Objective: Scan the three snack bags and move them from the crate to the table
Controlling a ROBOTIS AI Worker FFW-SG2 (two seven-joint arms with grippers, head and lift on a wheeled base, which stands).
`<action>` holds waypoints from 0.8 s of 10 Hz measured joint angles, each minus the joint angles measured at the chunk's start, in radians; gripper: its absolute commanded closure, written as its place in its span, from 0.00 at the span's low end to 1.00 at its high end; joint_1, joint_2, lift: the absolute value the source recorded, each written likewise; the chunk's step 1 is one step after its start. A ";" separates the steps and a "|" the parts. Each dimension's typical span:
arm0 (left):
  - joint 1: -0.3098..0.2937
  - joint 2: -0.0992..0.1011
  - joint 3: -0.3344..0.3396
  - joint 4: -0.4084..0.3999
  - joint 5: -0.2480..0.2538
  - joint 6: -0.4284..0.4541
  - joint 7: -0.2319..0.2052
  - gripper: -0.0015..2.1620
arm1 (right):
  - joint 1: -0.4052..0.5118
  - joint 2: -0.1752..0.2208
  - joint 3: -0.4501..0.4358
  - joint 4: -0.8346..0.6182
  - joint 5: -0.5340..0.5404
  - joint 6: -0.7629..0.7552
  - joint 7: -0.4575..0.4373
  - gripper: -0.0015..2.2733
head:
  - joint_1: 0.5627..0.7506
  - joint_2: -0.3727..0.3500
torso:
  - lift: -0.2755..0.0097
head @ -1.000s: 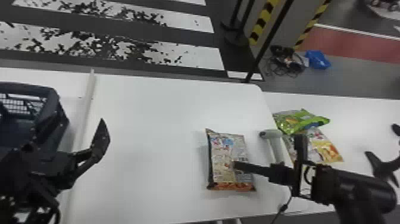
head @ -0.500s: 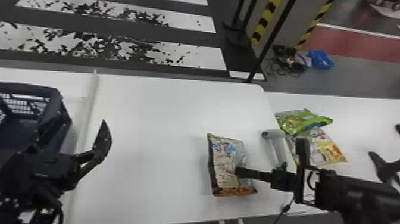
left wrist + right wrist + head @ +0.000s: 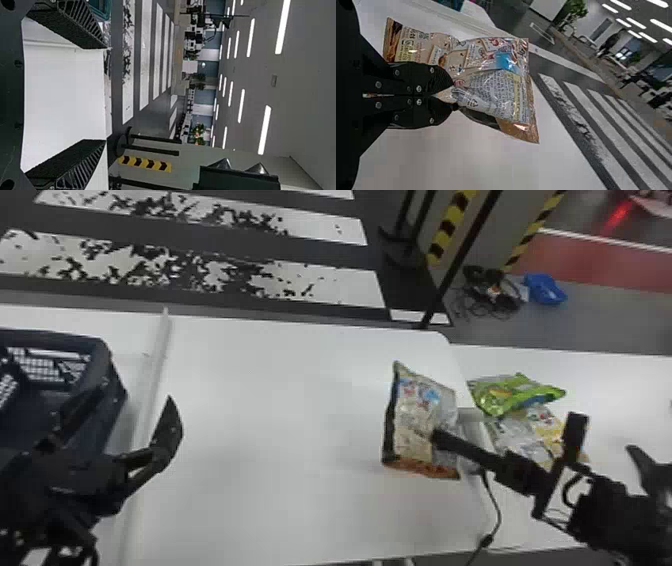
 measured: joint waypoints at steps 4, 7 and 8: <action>-0.004 -0.003 -0.016 0.018 -0.002 -0.006 0.000 0.01 | -0.127 0.081 -0.092 0.250 -0.108 -0.729 -0.424 0.98 | 0.70 0.03 | 0.75; 0.008 0.005 -0.017 0.018 -0.003 -0.039 -0.002 0.01 | -0.257 0.034 -0.082 0.529 -0.019 -0.933 -0.653 0.98 | 0.70 0.03 | 0.75; 0.013 0.008 -0.017 0.016 -0.003 -0.049 -0.002 0.01 | -0.292 0.013 -0.071 0.608 0.010 -0.946 -0.735 0.98 | 0.70 0.03 | 0.75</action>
